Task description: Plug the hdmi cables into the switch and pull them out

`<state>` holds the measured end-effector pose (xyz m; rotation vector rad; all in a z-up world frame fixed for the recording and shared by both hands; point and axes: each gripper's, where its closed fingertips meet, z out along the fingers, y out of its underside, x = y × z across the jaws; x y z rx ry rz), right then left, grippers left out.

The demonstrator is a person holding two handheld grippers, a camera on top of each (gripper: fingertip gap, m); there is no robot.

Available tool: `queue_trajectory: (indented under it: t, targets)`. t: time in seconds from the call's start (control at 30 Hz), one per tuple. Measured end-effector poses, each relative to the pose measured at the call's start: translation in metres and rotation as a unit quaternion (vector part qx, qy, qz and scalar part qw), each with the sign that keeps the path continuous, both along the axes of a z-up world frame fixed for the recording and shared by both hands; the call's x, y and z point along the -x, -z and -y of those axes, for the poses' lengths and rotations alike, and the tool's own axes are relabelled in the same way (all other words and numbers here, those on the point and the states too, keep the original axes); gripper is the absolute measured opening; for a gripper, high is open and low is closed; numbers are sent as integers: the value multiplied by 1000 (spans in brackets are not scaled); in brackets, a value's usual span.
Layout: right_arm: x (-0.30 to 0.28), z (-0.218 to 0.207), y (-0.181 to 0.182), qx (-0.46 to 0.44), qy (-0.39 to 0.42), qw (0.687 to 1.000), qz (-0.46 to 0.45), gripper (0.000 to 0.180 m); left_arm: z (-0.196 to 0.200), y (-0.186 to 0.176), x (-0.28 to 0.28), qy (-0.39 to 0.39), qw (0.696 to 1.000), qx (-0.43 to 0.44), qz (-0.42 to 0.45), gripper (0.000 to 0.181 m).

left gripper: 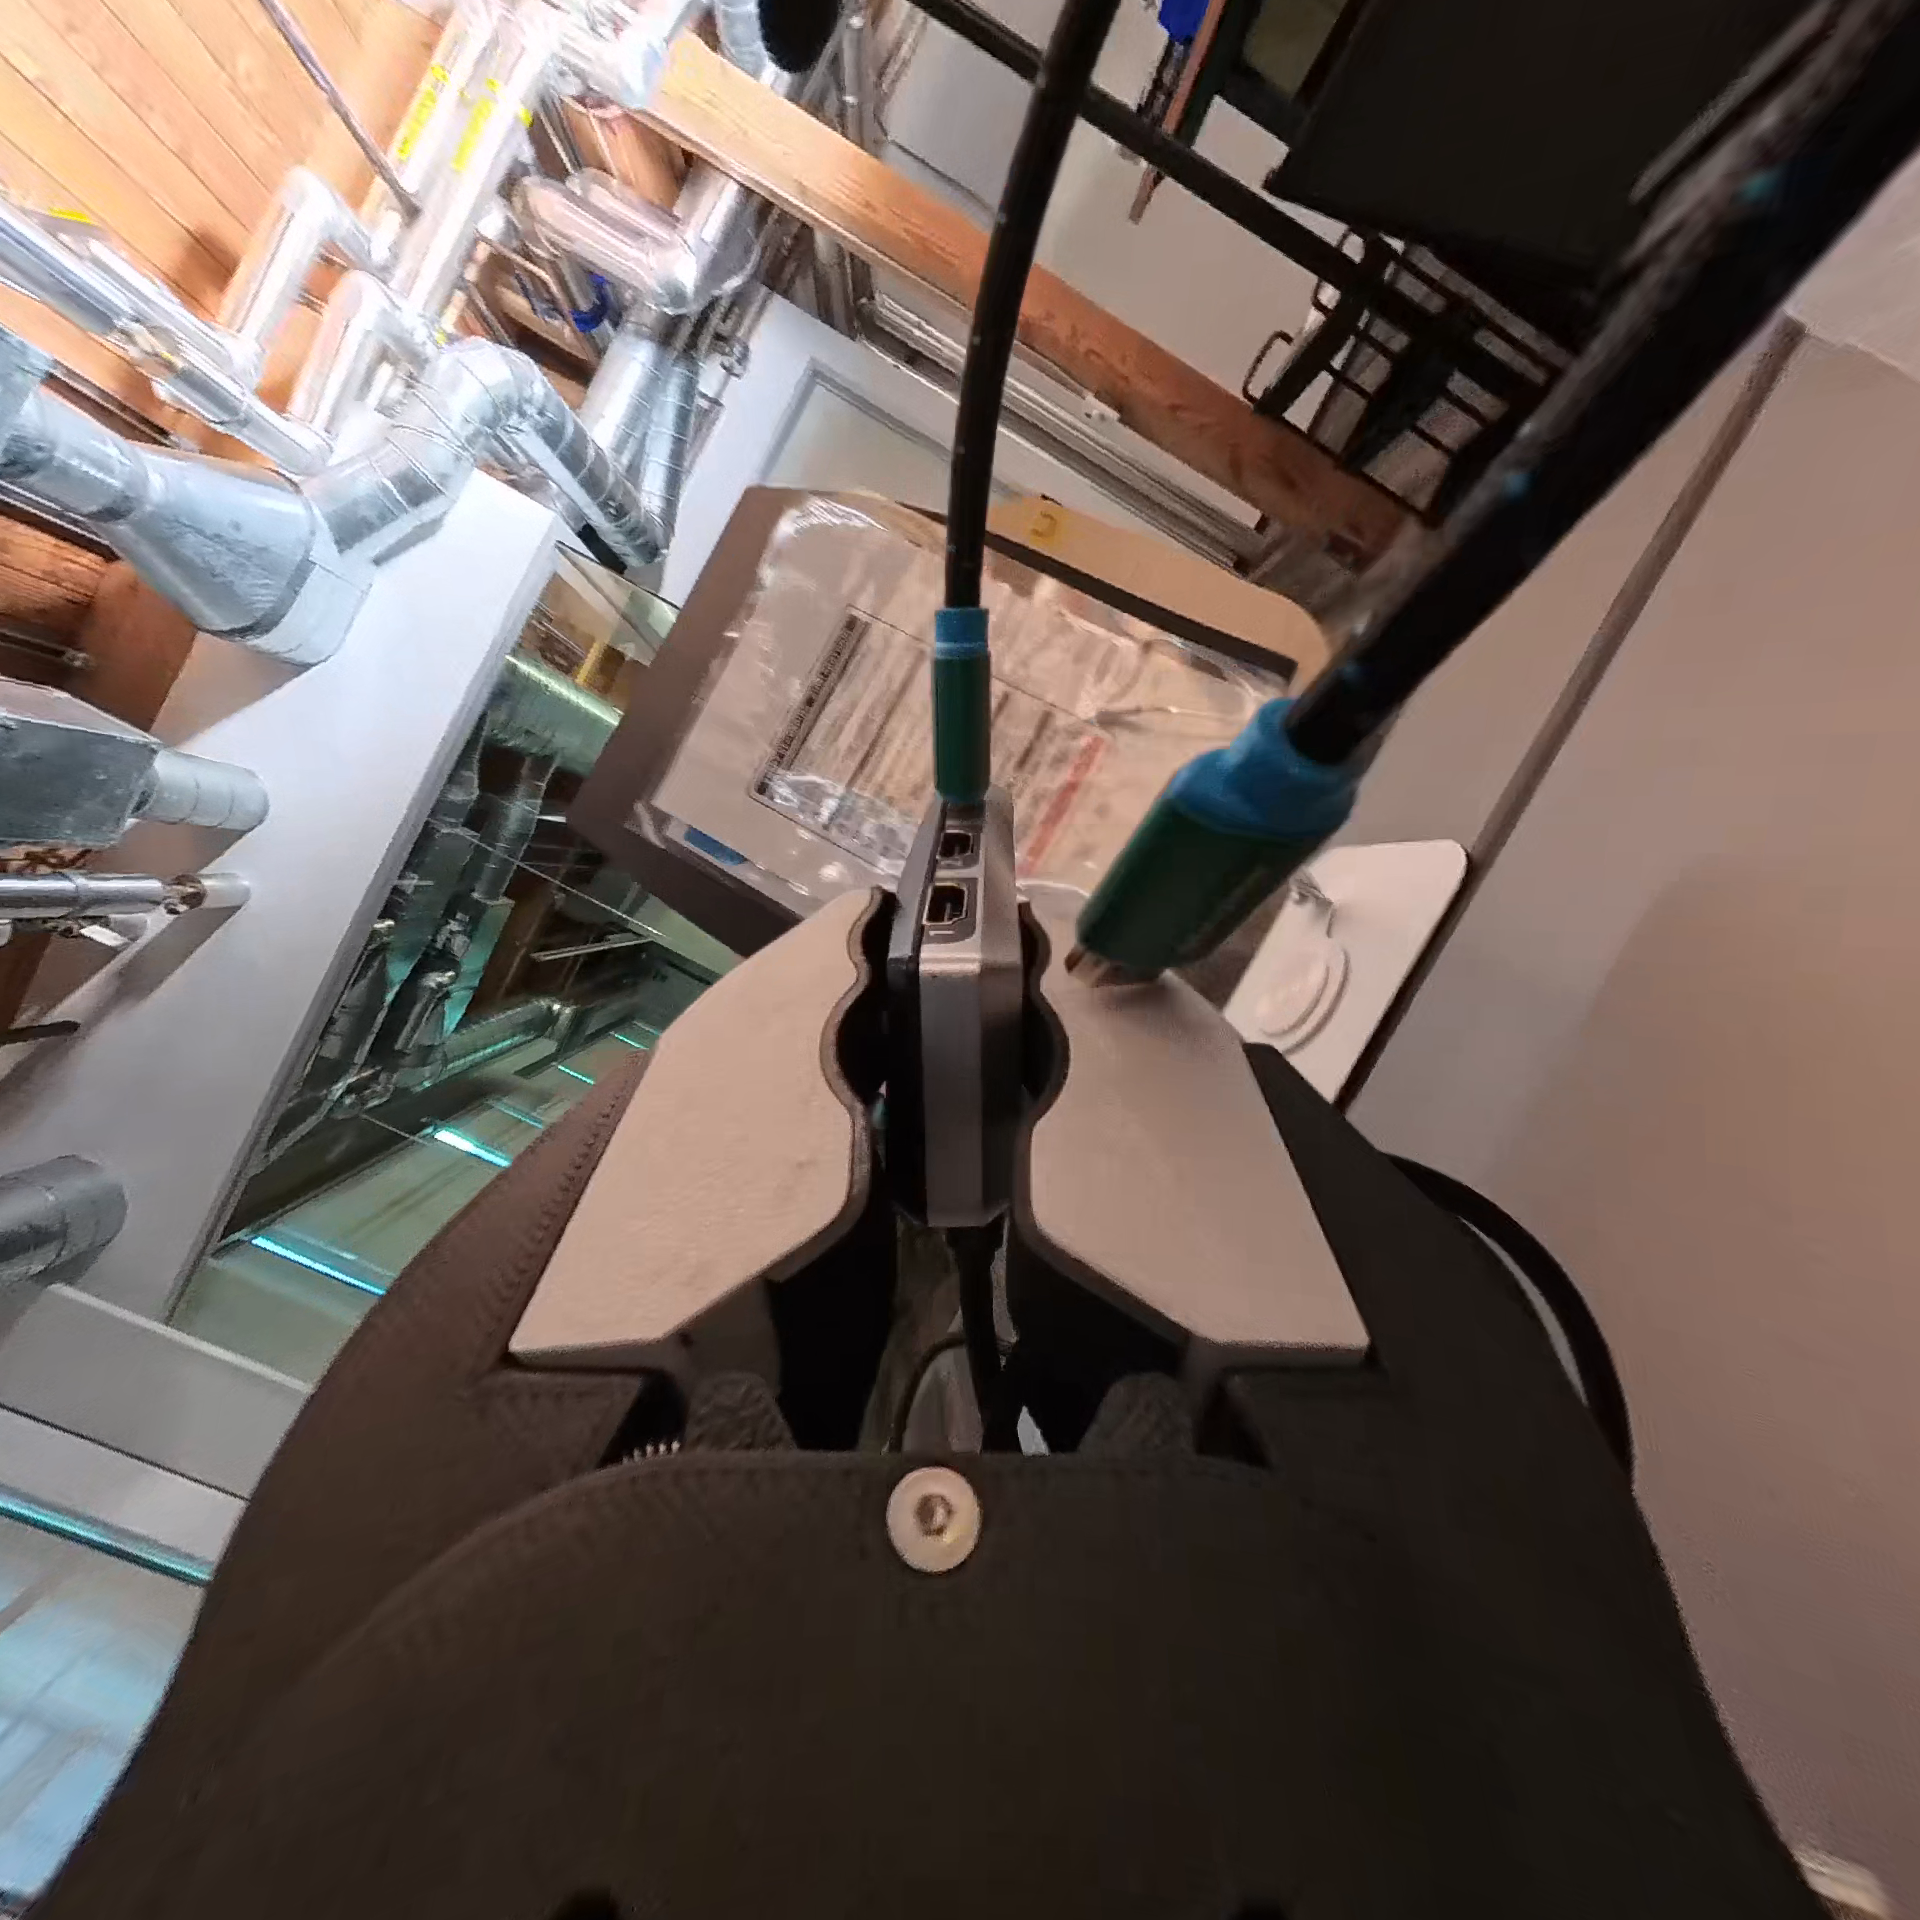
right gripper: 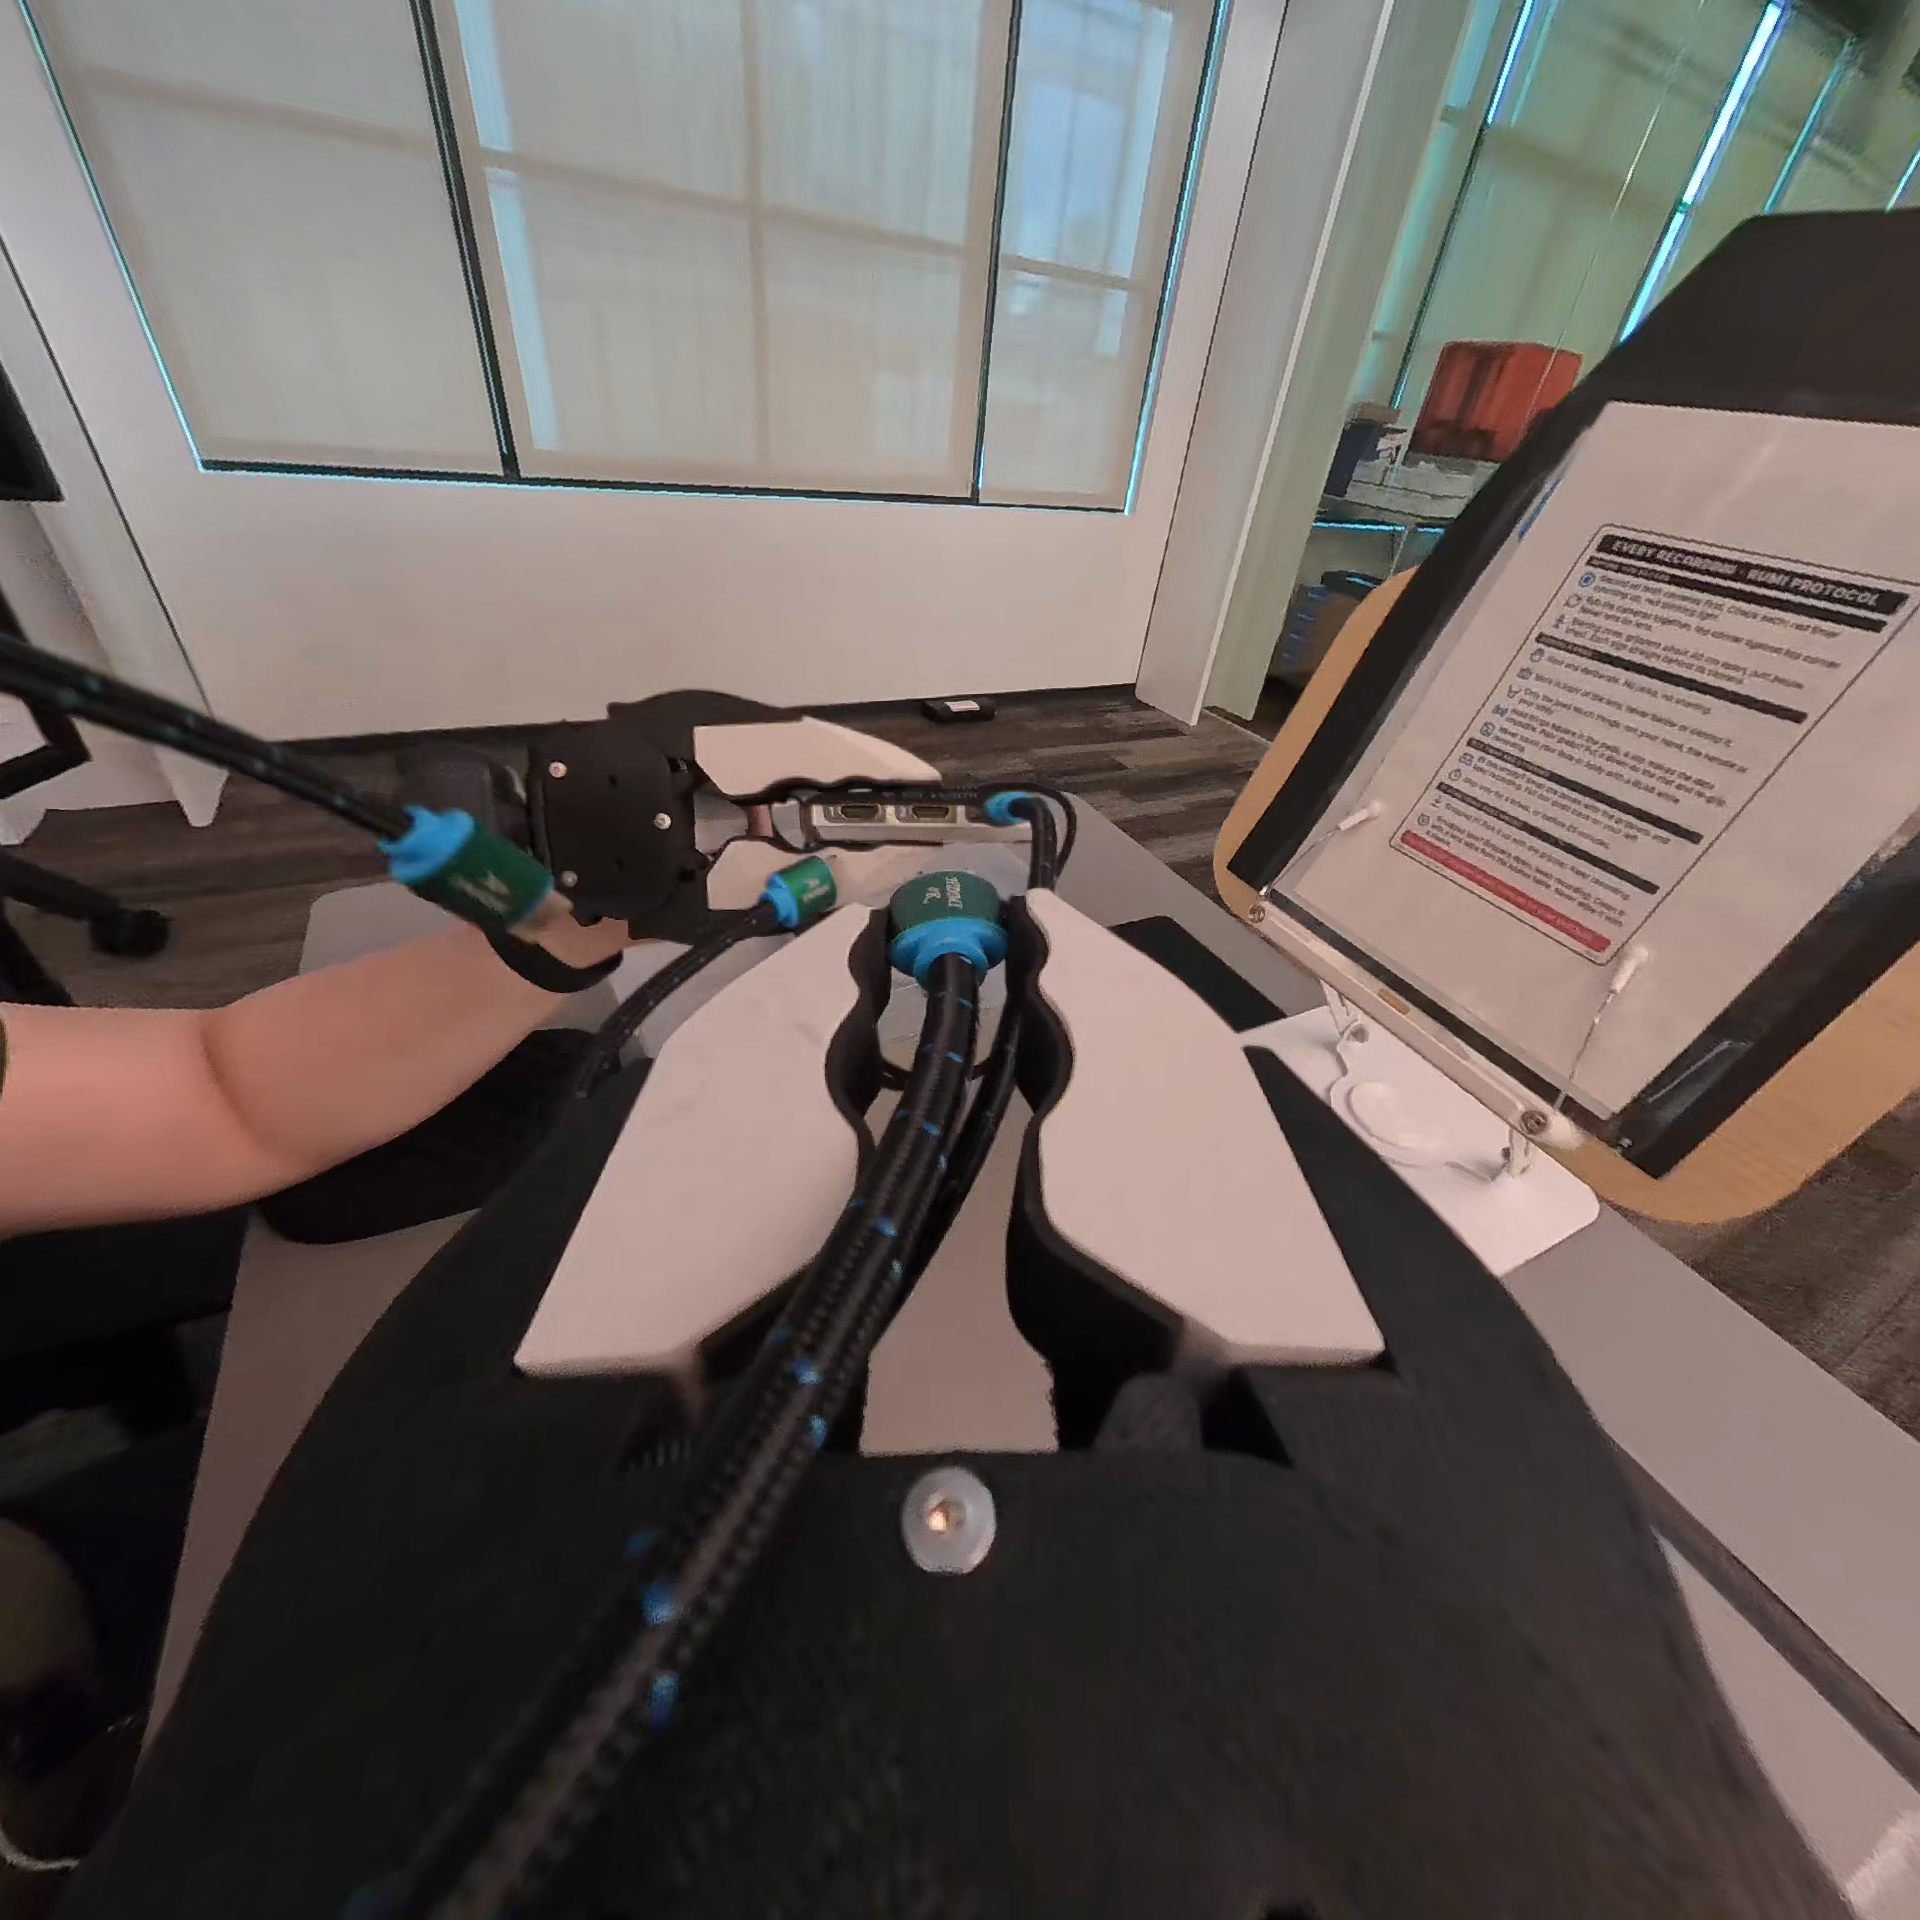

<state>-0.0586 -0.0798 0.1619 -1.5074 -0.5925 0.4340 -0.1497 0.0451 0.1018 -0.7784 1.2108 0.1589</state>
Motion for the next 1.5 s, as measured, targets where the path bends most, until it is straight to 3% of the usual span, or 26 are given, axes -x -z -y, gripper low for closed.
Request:
queue_trajectory:
  t: [0.1, 0.2, 0.33, 0.5, 0.63, 0.77, 0.9, 1.0, 1.23, 1.43, 1.5]
  targets:
    - [-34, 11, -2, 25, 39, 999, -8, 22, -9, 19, -6, -5, 999, 29, -31, 21]
    - [-107, 30, 11, 85, 137, 987, -28, 22, -11, 27, -11, 7, 998, 53, -37, 20]
    - [-235, 69, 82, 240, 349, 905, -46, 22, -6, 31, -17, 25, 996, 74, -38, 21]
    - [-300, 120, 137, 340, 447, 826, -55, 22, 2, 30, -21, 41, 994, 91, -35, 21]
    - [-307, 146, 188, 452, 441, 775, -28, 22, 6, 34, -25, 42, 994, 92, -44, 21]
    - [-304, 143, 226, 520, 394, 758, 2, 22, 9, 40, -30, 42, 994, 86, -59, 21]
    - [-272, 134, 265, 596, 283, 751, -5, 23, 11, 42, -32, 44, 993, 88, -63, 21]
    - [-269, 136, 281, 625, 262, 735, 0, 23, 11, 41, -32, 46, 993, 90, -61, 21]
    - [-314, 149, 267, 583, 381, 713, 80, 23, 13, 41, -32, 49, 993, 91, -60, 21]
    - [-351, 141, 221, 466, 476, 723, 183, 23, 13, 39, -31, 50, 993, 91, -57, 21]
    - [-342, 140, 217, 453, 448, 737, 224, 22, 13, 37, -30, 50, 993, 92, -53, 21]
